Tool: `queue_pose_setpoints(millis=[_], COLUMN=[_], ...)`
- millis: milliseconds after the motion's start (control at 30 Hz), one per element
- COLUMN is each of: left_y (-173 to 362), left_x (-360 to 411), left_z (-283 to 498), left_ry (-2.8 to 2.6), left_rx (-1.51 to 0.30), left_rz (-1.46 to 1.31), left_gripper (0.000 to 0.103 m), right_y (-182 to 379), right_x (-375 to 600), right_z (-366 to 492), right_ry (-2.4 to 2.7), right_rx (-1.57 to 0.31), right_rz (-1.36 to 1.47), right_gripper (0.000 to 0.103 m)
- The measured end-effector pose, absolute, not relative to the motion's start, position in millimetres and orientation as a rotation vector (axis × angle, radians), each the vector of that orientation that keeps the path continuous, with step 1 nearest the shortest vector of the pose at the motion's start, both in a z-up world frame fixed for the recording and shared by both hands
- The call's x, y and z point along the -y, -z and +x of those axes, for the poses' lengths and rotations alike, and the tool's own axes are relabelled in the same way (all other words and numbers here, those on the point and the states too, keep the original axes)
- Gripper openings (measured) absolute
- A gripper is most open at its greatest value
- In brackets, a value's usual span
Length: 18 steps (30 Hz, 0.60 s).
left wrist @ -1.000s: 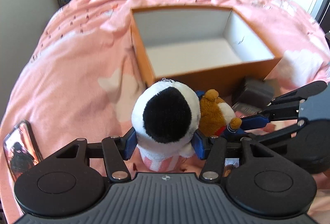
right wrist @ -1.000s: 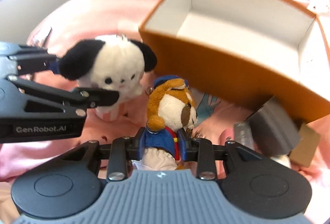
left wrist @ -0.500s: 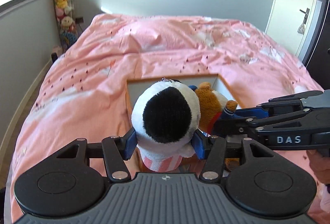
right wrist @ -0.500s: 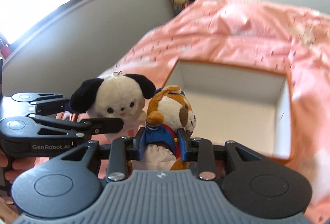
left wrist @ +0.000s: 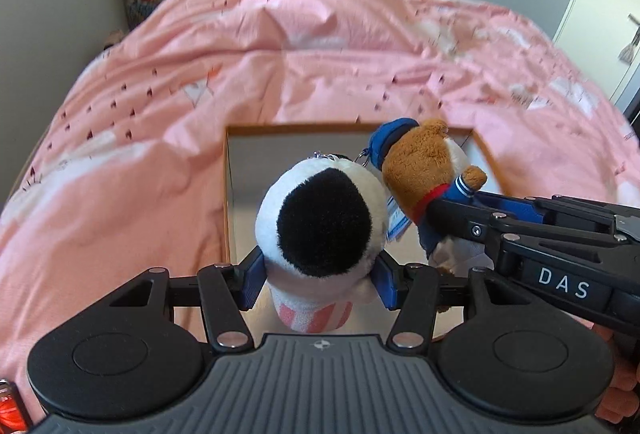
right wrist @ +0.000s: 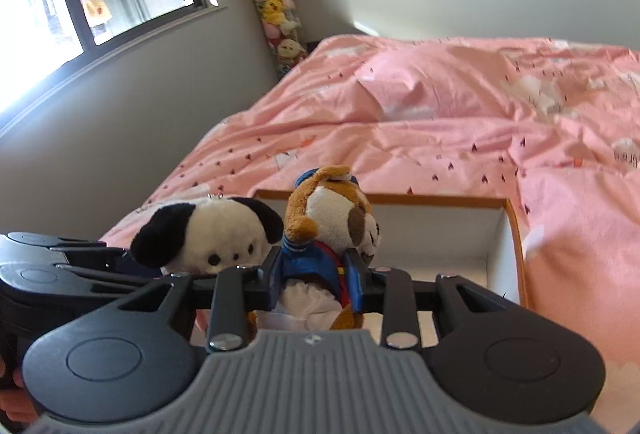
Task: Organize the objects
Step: 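Carry both plush toys over the orange box and lower them inside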
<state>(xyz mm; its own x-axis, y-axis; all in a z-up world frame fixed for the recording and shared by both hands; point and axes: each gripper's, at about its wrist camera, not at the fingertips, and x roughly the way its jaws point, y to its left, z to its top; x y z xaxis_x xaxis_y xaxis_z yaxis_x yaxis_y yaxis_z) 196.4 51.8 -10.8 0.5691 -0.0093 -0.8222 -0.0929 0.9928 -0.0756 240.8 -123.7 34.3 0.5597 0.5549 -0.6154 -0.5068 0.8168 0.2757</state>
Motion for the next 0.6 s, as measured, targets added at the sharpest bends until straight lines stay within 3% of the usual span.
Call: queue_pose_setpoints(millis=[233,600], left_y=[45.9,75.5], left_x=[-50.6,-28.3], left_z=[215.0,226.4], left_ry=[-0.083,-0.076], left_rx=[-1.081,-1.18], left_rz=[-0.071,0.13], left_gripper=[0.063,0.066], right_y=[20.3,54.9], right_x=[120.2,124.8], right_z=[268.4,284.5], right_ry=[-0.63,-0.624], right_rx=[-0.902,-1.008], right_rz=[0.137,0.206], right_gripper=[0.034,0.034])
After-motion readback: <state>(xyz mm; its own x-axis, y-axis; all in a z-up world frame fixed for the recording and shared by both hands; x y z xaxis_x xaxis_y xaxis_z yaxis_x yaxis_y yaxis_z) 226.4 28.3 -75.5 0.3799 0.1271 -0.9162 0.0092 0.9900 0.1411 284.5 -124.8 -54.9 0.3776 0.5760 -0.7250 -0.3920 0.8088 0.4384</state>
